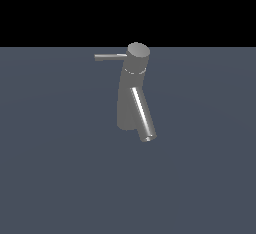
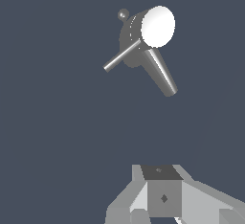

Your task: Turn on the faucet by rotating a designated handle.

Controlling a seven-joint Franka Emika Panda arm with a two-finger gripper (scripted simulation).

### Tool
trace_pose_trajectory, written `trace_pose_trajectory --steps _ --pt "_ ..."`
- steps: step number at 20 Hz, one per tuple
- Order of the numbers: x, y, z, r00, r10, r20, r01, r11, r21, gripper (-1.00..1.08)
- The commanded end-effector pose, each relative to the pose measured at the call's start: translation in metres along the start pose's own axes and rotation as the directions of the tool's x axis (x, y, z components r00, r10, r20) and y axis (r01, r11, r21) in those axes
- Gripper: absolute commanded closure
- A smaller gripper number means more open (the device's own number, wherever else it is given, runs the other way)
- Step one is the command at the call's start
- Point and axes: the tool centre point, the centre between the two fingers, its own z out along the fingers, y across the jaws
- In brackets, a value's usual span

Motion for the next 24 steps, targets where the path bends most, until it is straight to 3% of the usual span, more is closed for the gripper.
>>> trace_pose_trajectory --steps 1,12,24 --pt "0.006 -0.005 0.011 0.998 0.062 -0.02 -0.061 0.998 0.026 1.08" --pt "0.036 -0.027 0.051 0.949 0.303 -0.082 -0.29 0.947 0.142 1.08" --pt "0.077 -0.046 0.088 0.837 0.534 -0.115 -0.491 0.828 0.27 1.08"
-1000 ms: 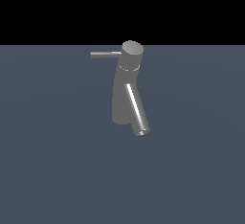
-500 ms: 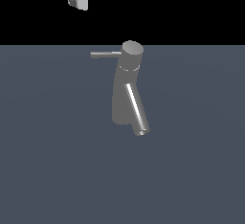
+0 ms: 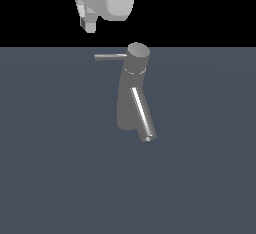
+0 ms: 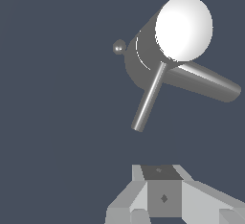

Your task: Turn on the faucet by rotating a designated handle.

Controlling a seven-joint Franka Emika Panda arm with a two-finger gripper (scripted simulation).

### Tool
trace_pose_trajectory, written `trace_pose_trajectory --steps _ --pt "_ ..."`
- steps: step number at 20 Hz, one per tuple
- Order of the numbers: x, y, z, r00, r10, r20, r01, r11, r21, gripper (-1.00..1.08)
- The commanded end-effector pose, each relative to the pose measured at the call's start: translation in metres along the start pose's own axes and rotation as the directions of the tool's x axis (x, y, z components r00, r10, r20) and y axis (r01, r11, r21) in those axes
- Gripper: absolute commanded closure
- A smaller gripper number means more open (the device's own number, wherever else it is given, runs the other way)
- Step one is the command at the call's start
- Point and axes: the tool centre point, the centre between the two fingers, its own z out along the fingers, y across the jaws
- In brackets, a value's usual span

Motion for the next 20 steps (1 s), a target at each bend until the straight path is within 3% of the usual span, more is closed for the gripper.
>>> trace_pose_trajectory --steps 1,12,20 --pt "0.006 -0.005 0.009 0.998 0.052 -0.018 -0.052 0.998 0.023 1.08" --pt "0.033 -0.027 0.045 0.963 0.258 -0.075 -0.248 0.961 0.123 1.08" --pt "0.046 -0.036 0.058 0.936 0.339 -0.091 -0.321 0.932 0.166 1.08"
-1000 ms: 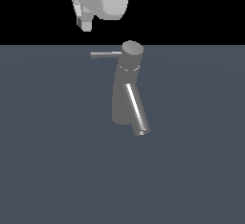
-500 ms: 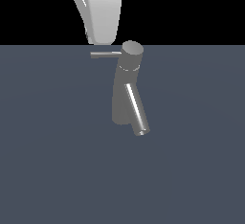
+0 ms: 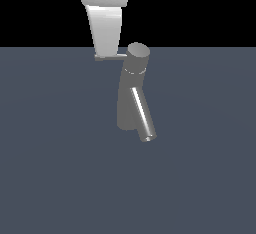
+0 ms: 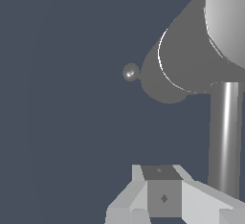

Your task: Turn on the faucet by rotating a designated handle.

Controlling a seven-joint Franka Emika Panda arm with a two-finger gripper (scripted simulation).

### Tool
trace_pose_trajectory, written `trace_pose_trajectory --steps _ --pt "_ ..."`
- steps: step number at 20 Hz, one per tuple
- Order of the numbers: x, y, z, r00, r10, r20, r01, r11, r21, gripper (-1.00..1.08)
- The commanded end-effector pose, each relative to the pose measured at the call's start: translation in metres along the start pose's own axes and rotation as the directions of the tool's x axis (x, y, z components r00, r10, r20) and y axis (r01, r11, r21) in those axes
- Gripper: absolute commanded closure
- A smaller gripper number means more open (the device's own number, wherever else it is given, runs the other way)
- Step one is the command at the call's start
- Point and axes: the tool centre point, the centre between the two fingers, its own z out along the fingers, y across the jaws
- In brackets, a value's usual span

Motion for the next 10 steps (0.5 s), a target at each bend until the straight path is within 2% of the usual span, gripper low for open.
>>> trace_pose_trajectory --steps 1,10 --pt "0.0021 -0.0025 0.0032 1.0 0.018 -0.006 -0.018 1.0 0.009 1.08" --pt "0.0039 -0.004 0.0047 1.0 0.028 -0.01 -0.028 1.0 0.014 1.08"
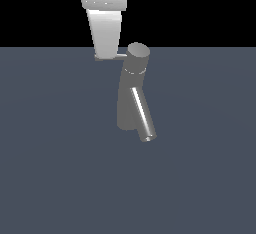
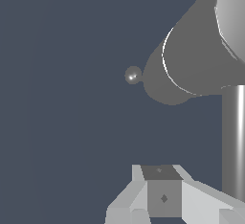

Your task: Turn on the faucet by rotating a designated handle.

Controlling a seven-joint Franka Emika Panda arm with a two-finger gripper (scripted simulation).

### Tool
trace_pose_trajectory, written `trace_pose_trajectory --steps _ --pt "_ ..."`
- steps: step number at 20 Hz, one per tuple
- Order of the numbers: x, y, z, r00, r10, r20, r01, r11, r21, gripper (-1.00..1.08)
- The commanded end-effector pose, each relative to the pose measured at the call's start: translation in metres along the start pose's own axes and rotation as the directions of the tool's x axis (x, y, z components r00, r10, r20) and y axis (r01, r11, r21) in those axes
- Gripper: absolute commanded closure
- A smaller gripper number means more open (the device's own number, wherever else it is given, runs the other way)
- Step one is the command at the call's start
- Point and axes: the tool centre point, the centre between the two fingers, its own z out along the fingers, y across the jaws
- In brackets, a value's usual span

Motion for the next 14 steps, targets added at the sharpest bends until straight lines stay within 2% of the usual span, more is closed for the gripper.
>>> trace_pose_trajectory --steps 1,14 --pt "0.0 0.002 0.0 1.0 0.0 0.0 0.0 1.0 0.0 1.08" --pt "-0.002 0.032 0.0 1.0 0.0 0.0 0.0 1.0 0.0 1.08"
